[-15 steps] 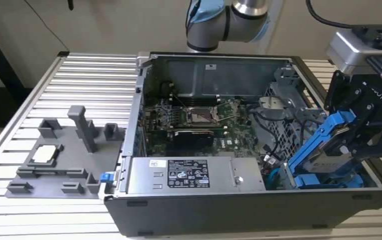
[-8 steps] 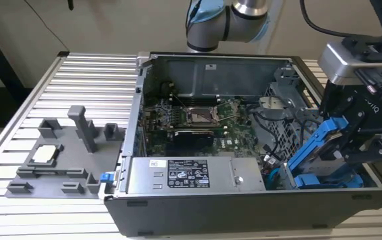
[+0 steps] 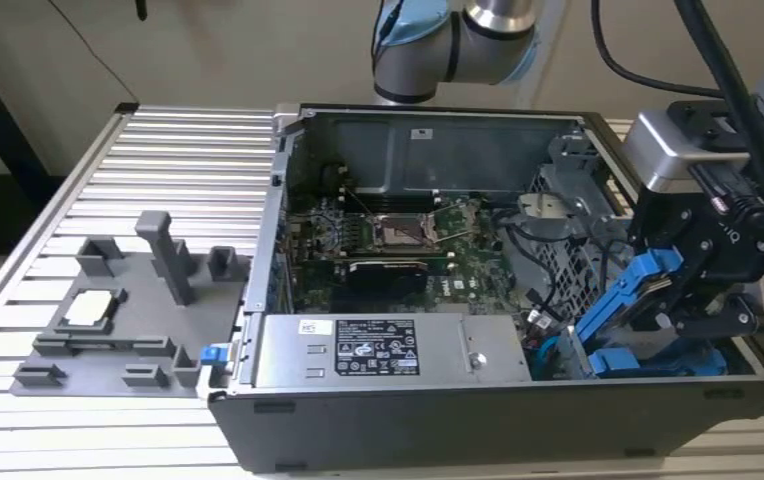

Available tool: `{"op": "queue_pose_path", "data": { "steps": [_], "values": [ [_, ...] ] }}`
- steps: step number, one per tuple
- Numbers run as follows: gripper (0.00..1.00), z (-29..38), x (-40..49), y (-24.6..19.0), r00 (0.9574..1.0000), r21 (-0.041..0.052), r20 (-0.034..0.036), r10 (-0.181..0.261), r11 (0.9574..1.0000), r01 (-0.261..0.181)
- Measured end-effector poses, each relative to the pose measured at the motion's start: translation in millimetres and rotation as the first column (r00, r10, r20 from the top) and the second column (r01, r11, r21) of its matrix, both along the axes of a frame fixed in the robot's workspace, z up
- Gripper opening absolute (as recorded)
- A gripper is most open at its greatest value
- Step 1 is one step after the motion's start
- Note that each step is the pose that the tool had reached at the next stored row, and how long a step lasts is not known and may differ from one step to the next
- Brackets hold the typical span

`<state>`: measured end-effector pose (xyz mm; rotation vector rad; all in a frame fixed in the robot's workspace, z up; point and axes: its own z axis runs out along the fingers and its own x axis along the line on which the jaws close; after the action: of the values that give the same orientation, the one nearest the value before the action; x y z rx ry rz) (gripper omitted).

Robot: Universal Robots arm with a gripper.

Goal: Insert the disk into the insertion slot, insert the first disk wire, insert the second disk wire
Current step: 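Insert the disk into the insertion slot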

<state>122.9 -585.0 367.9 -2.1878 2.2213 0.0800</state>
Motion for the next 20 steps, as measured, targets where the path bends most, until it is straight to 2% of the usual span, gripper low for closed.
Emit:
{"op": "queue_pose_path", "data": {
  "steps": [10,11,12,14,16,17,18,20],
  "values": [
    [0.33,-0.2,-0.2,0.0,1.0,-0.0001,-0.0004,0.002,1.0,-0.002],
    [0.4,-0.2,-0.2,0.0,1.0,-0.0001,-0.0001,0.002,1.0,-0.002],
    [0.4,-0.2,-0.2,0.0,1.0,-0.0001,-0.0001,0.002,1.0,-0.002],
    [0.52,-0.2,-0.2,0.0,1.0,0.0,-0.0001,0.002,1.0,-0.002],
    [0.52,-0.2,-0.2,0.0,1.0,0.0,-0.0001,0.002,1.0,-0.002],
    [0.58,-0.3,-0.2,0.0,1.0,0.0,-0.0001,0.002,1.0,-0.002],
    [0.58,0.0,-0.2,0.1,1.0,-0.0003,-0.0001,0.002,1.0,-0.002],
    [0.58,2.3,-0.2,0.1,1.0,-0.0059,-0.0002,0.001,1.0,-0.001]
  ]
}}
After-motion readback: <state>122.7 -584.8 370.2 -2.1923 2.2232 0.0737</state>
